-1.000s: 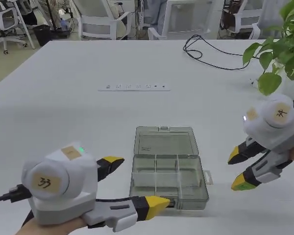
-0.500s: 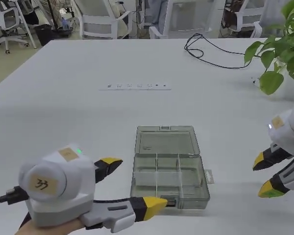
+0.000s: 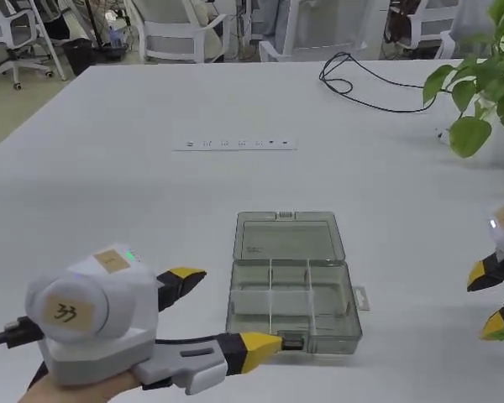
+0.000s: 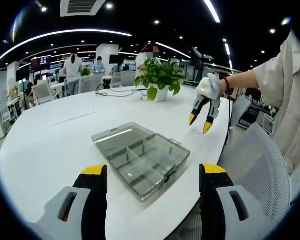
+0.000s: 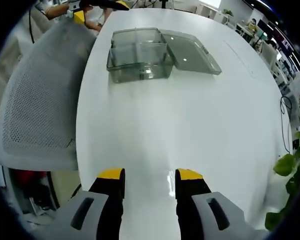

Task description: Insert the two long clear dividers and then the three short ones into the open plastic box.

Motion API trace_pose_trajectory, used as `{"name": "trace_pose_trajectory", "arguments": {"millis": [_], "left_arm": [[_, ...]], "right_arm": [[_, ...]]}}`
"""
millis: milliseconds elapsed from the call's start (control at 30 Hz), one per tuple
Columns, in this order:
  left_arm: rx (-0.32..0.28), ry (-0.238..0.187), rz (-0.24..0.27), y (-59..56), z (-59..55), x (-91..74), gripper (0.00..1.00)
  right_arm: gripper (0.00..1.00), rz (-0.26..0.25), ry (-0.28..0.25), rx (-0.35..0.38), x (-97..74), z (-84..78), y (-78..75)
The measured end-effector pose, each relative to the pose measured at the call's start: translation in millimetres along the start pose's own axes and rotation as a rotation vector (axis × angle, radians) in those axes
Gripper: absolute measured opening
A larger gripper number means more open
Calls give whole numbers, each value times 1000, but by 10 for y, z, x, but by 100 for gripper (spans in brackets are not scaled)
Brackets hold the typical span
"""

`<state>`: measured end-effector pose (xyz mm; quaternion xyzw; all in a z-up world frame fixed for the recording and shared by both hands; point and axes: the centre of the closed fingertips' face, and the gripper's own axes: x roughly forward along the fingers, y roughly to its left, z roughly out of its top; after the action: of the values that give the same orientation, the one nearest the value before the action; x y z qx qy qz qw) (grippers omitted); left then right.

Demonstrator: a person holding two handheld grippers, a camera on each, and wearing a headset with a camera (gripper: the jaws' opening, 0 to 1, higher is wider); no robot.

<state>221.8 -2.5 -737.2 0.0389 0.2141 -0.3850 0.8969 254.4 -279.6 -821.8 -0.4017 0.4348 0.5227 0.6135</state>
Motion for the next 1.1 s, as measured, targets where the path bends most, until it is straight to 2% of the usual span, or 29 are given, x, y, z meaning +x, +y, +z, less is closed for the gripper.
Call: {"name": "trace_pose_trajectory", "arguments": {"millis": [167, 400, 733, 833, 1100], "left_arm": [[1, 6, 4, 7, -10, -5, 75], [-1, 7, 11, 23, -6, -5, 75], [-2, 7, 16, 40, 9, 5, 74], [-1, 12, 17, 44, 2, 4, 73], [-2, 16, 23, 66, 5, 8, 73]], "right_arm": [[41, 4, 37, -8, 16, -171, -36], [41, 5, 79, -24, 51, -317, -89], [40, 28, 99, -33, 94, -393, -121], [40, 39, 123, -45, 108, -455, -124], [38, 48, 130, -56, 144, -500, -127]]}}
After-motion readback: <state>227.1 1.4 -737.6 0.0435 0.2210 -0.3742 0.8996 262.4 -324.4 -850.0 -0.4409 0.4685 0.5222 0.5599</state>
